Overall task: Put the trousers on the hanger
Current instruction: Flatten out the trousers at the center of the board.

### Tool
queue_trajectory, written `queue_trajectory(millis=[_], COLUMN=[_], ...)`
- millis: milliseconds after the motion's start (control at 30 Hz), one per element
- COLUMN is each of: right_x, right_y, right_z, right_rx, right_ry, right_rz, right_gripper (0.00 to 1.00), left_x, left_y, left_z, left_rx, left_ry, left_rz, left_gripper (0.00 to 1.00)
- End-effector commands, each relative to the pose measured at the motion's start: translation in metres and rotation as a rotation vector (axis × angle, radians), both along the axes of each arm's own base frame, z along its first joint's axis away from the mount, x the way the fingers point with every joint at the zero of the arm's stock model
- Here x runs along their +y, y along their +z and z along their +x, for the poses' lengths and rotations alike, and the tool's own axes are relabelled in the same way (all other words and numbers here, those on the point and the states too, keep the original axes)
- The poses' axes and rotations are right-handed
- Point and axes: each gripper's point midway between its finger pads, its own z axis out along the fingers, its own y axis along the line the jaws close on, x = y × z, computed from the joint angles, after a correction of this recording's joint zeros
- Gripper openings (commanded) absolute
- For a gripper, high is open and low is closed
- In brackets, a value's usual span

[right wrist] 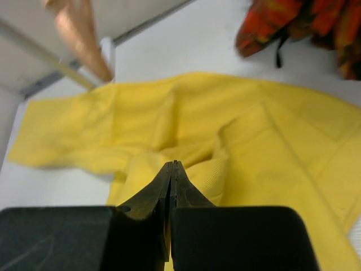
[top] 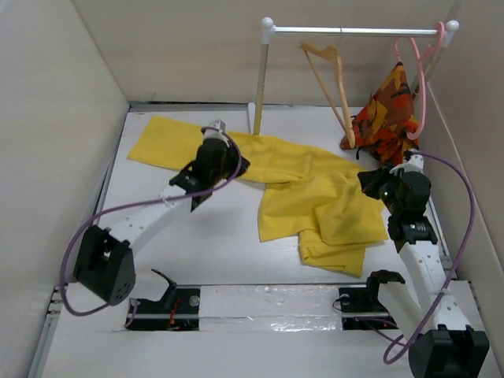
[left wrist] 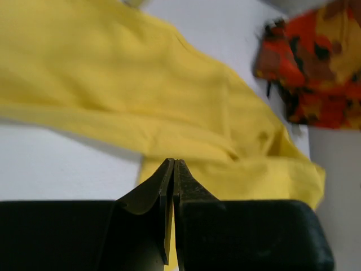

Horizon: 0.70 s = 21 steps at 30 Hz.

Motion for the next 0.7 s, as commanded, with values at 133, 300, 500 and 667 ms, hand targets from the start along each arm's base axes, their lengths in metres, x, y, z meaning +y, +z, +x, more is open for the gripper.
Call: queue_trajectory(millis=[133, 300, 500, 667], right_x=[0.053, 0.075, 0.074, 0.077], right_y=[0.001, 0.000, 0.010, 0.004], right_z=[-0.030, -0.045, -0.049, -0.053], right_rx=[-0.041, -0.051, -0.060, -0.048], right_ry=[0.265, 0.395, 0.424, 0.444], right_rz=[-0.072, -0.094, -0.155, -0.164], right_gripper=[0.03, 0.14, 0.25, 0.26], left_x=[-0.019, -0.066, -0.077, -0.070], left_y=[-0.099, -0.130, -0.160, -0.175], left_z=[-0.114, -0.185, -0.198, -0.201], left_rx=[0.172, 0.240, 0.303, 0.303], left_ry=[-0.002, -0.140, -0.104, -0.054], left_rz=[0.042, 0.118, 0.210, 0.261], left_gripper=[0.21, 0.45, 0.46, 0.45])
